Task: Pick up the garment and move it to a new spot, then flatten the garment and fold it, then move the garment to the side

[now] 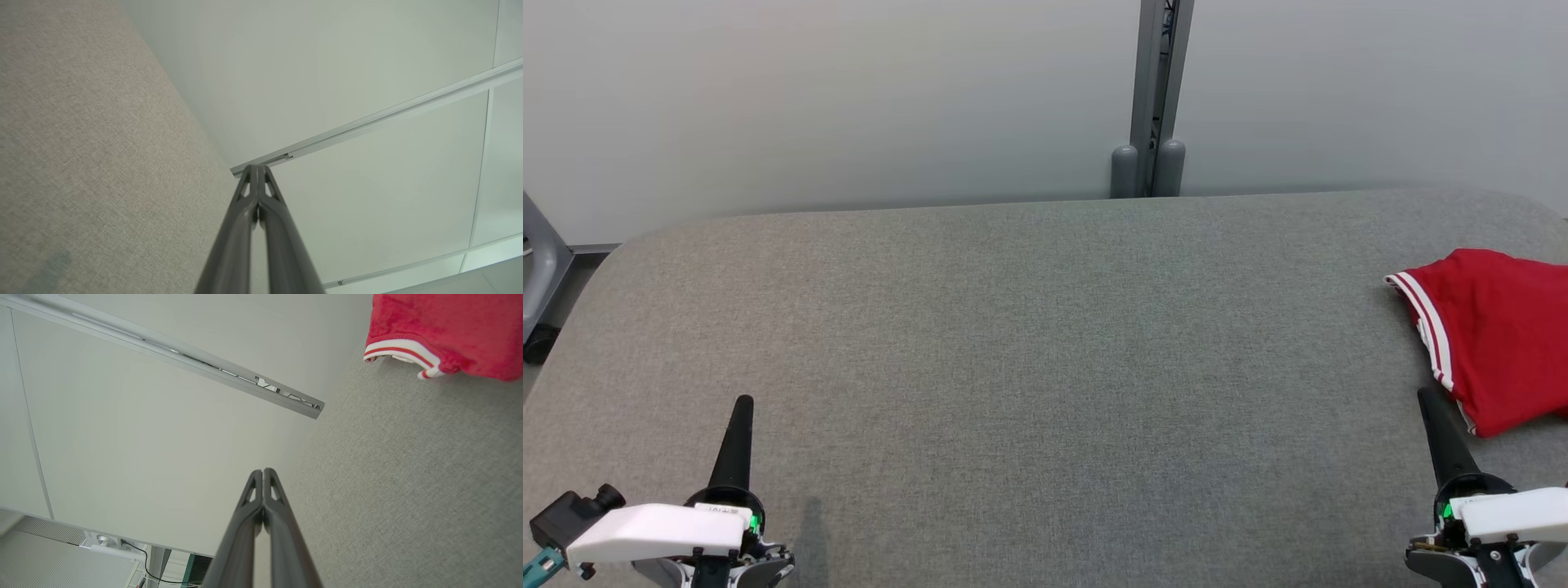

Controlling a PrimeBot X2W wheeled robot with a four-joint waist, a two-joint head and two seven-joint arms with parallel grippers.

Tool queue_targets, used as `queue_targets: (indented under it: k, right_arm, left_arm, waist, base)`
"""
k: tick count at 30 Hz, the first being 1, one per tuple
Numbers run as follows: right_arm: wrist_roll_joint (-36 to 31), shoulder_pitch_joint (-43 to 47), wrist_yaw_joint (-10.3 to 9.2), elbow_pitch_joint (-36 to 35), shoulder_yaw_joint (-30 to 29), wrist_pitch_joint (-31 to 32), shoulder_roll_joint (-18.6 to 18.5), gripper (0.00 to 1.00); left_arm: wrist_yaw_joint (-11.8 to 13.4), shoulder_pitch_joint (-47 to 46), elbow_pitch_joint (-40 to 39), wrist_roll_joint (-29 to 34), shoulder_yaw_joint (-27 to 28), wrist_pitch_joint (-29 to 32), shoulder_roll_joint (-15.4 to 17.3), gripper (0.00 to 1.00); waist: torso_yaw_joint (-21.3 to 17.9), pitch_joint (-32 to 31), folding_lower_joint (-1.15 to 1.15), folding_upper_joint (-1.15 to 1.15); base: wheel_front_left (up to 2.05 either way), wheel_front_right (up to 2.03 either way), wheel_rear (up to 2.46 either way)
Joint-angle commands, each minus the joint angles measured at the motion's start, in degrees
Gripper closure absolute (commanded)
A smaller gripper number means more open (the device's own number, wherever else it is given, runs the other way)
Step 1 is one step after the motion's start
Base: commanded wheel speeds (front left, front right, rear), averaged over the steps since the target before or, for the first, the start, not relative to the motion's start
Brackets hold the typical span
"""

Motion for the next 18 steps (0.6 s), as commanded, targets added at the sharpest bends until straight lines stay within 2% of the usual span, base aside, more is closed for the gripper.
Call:
queue_targets:
  k: [1,18]
  right_arm:
    - [1.6,-1.2,0.02,0.1,-0.1,0.4,-0.5,1.00]
    - [9.6,-2.4,0.03,1.6,-0.3,1.4,-0.5,1.00]
  left_arm:
    - [-0.4,-1.4,-0.1,-1.4,0.6,0.3,0.0,1.00]
    - [-1.2,-2.8,0.7,-8.2,2.2,2.3,-1.4,1.00]
  waist:
    - [0.0,0.0,0.00,0.00]
    - [-0.3,0.3,0.00,0.00]
  base:
    - [0.00,0.00,0.00]
    - [0.00,0.00,0.00]
